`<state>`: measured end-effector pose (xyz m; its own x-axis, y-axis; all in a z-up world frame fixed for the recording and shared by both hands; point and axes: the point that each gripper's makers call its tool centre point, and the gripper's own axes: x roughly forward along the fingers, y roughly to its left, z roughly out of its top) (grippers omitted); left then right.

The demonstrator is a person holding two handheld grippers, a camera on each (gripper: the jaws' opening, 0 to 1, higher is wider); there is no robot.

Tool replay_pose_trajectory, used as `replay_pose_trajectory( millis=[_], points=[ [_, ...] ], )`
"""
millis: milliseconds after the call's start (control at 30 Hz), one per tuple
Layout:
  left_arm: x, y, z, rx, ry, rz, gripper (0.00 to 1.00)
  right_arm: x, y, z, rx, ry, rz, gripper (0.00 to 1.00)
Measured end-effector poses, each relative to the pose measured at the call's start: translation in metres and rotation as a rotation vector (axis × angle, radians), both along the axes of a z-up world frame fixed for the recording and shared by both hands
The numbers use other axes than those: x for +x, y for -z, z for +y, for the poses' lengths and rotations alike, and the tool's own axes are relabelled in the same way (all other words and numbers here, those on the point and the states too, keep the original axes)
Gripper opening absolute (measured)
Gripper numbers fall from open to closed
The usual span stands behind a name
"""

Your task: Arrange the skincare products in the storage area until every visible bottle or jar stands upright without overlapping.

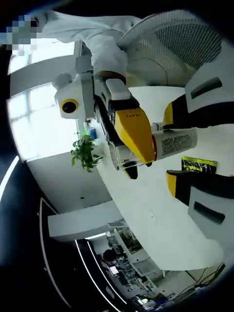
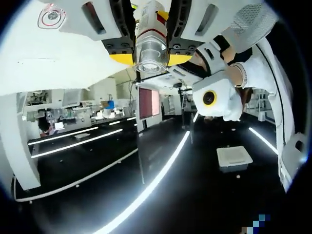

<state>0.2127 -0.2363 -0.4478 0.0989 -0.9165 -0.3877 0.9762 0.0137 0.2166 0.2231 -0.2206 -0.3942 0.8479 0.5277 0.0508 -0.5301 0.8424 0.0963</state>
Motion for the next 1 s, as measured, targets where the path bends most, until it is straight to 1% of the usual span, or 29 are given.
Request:
replay_pose_trajectory(
  millis=[67,133,200,233,267,300,333,367,400,467,600,667,700,767,800,833,867,900,933,1000],
  points=[
    [-0.001,0.003,-0.002,0.006,0.004,-0.006,0.34,-0.001,0.003,0.005,-0.028,-0.015,0.001,0.15],
    [0.000,0.009,-0.002,0.013,0.006,0.012,0.33,-0.002,0.005,0.008,-0.047,-0.026,0.003,0.15],
    [-0.001,0.013,-0.001,0.026,0.010,0.022,0.32,-0.002,0.011,0.009,-0.083,-0.031,0.009,0.15],
    [-0.002,0.016,-0.001,0.033,0.015,0.018,0.29,-0.002,0.012,0.011,-0.094,-0.036,0.011,0.15],
    [-0.004,0.018,0.000,0.046,0.027,0.017,0.25,-0.002,0.015,0.012,-0.107,-0.040,0.018,0.15],
    [-0.007,0.023,0.001,0.070,0.038,0.030,0.24,-0.002,0.016,0.013,-0.119,-0.042,0.018,0.15],
    [-0.007,0.023,-0.001,0.070,0.041,0.025,0.24,-0.003,0.018,0.015,-0.128,-0.048,0.021,0.15],
    [-0.006,0.023,0.000,0.077,0.039,0.001,0.23,-0.003,0.021,0.013,-0.137,-0.048,0.024,0.16],
    [-0.006,0.024,0.001,0.079,0.033,-0.009,0.23,-0.003,0.022,0.012,-0.142,-0.047,0.024,0.16],
    [-0.005,0.024,0.001,0.070,0.021,0.008,0.22,-0.002,0.025,0.010,-0.132,-0.054,0.037,0.16],
    [-0.001,0.028,0.003,0.056,-0.008,0.043,0.19,0.000,0.032,0.006,-0.136,-0.038,0.074,0.17],
    [-0.002,0.030,0.000,0.042,-0.015,0.063,0.19,0.000,0.032,0.006,-0.138,-0.036,0.078,0.17],
    [-0.002,0.032,-0.002,0.035,-0.020,0.074,0.19,-0.001,0.034,0.007,-0.149,-0.036,0.079,0.17],
    [0.001,0.039,-0.003,0.042,-0.034,0.051,0.19,0.001,0.042,0.004,-0.197,-0.021,0.098,0.17],
    [0.002,0.043,-0.004,0.045,-0.039,0.052,0.19,0.001,0.046,0.002,-0.222,-0.011,0.109,0.17],
    [0.002,0.045,-0.005,0.041,-0.041,0.061,0.19,0.002,0.048,0.003,-0.231,-0.014,0.111,0.17],
    [-0.002,0.045,-0.006,0.033,-0.040,0.085,0.19,0.002,0.049,0.003,-0.235,-0.013,0.119,0.17],
    [-0.002,0.046,-0.008,0.024,-0.047,0.091,0.19,0.002,0.052,0.002,-0.240,-0.004,0.125,0.16],
    [-0.002,0.050,-0.009,0.020,-0.040,0.087,0.20,0.002,0.053,0.003,-0.251,-0.002,0.128,0.16],
    [-0.005,0.049,-0.010,0.021,-0.027,0.084,0.21,0.001,0.056,0.005,-0.270,-0.005,0.136,0.16]
  ],
)
